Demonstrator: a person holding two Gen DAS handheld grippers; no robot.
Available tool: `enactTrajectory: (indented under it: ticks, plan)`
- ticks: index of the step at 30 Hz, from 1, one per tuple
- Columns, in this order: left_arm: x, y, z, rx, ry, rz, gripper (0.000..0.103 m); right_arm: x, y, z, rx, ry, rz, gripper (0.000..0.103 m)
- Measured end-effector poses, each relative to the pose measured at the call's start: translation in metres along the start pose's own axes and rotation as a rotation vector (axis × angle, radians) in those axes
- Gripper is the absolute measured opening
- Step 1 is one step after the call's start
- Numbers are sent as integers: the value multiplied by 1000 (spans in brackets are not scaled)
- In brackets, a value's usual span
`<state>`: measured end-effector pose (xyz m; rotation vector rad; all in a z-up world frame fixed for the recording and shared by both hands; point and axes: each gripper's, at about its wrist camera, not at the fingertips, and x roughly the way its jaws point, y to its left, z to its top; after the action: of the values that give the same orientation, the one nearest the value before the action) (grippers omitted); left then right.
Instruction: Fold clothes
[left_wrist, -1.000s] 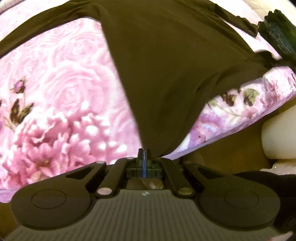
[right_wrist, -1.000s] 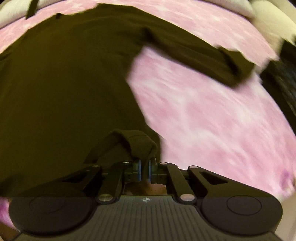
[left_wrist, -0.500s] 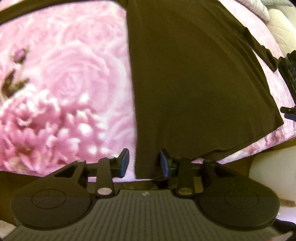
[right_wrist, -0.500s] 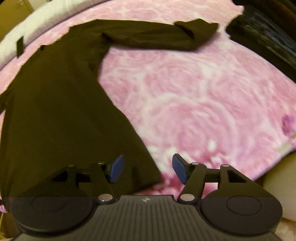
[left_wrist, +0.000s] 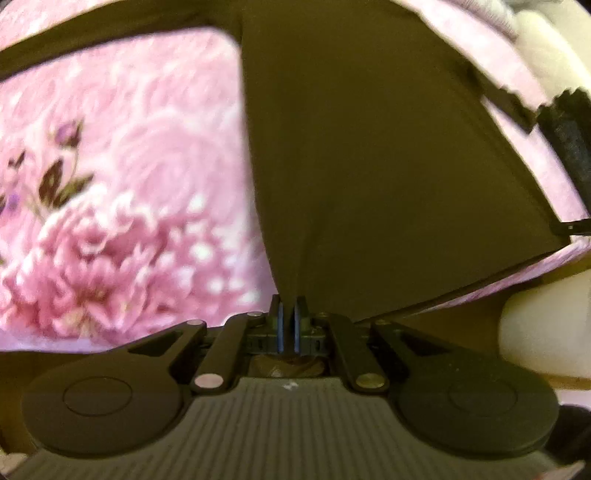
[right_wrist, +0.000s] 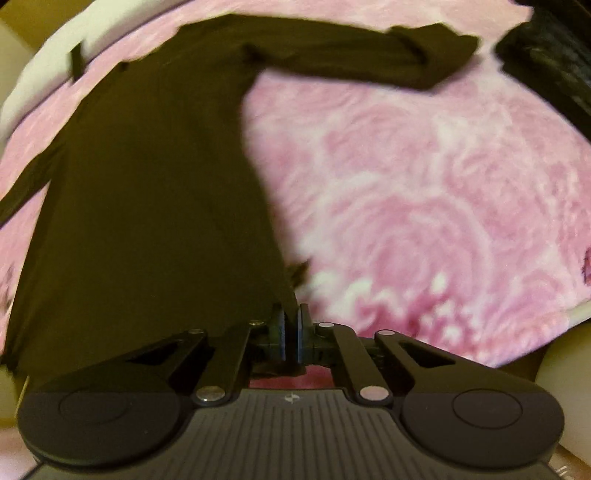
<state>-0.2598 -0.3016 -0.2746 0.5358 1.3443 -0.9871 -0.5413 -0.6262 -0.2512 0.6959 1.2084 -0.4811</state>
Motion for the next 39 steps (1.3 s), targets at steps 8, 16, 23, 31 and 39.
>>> enactTrajectory:
  ticks: [8,16,23,31,39]
  plan:
    - [17,-6,-2,89,83,46,20,27,4,-16,-33,60,-152,29]
    - [-23,3,7,56,3,95,30,-4,6,8,15,-28,-150,53]
    - [-25,-19,56,112,-33,118,33,-31,-3,57,84,-233,-236,63]
    - [-10,-93,102,80,-52,163,38,1,-52,172,-71,-371,-415,77]
    - [41,-180,149,80,-17,161,41,106,-72,267,-427,-347,-589,61]
